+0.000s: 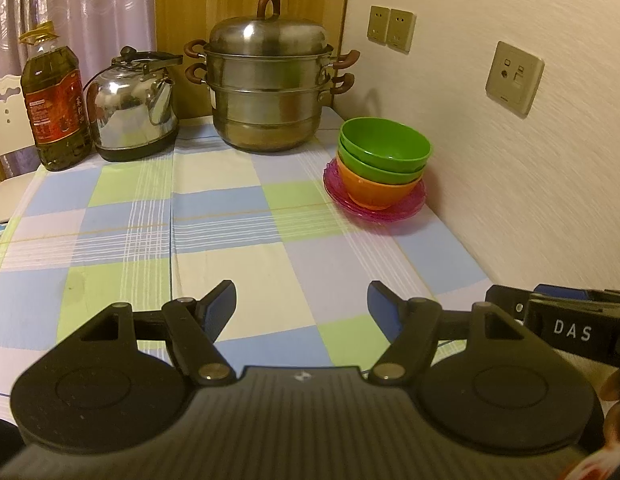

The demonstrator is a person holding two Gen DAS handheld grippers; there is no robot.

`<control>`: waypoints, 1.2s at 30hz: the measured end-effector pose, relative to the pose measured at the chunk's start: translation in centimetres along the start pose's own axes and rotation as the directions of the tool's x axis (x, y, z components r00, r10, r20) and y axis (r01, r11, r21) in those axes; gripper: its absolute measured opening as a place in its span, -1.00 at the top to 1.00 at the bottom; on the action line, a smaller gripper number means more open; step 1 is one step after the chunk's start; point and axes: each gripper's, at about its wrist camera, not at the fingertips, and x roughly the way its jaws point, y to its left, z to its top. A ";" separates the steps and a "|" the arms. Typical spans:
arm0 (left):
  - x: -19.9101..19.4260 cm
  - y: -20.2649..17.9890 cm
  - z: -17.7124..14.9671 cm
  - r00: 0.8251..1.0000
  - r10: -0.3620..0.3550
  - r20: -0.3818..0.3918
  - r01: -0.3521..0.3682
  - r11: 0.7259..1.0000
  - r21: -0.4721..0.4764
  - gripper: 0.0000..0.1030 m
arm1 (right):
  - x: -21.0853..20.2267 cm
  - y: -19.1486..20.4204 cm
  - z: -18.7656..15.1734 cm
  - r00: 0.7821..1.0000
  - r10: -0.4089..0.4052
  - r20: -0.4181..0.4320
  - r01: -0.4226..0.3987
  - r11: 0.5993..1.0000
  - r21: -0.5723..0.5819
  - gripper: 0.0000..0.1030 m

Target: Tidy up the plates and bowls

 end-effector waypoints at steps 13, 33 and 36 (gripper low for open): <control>0.0 -0.2 0.0 1.000 0.000 0.000 0.000 1.000 0.008 -0.37 | 0.0 -0.3 0.2 1.000 0.004 0.006 -0.004 1.000 -0.007 -0.07; -0.1 -0.3 0.0 1.000 -0.005 0.001 0.005 1.000 0.020 -0.37 | 0.1 -0.4 0.2 1.000 0.006 0.007 -0.006 1.000 -0.005 -0.07; -0.1 -0.3 0.0 1.000 -0.006 0.000 0.006 1.000 0.019 -0.37 | 0.2 -0.6 0.1 1.000 0.005 0.005 -0.005 1.000 -0.003 -0.07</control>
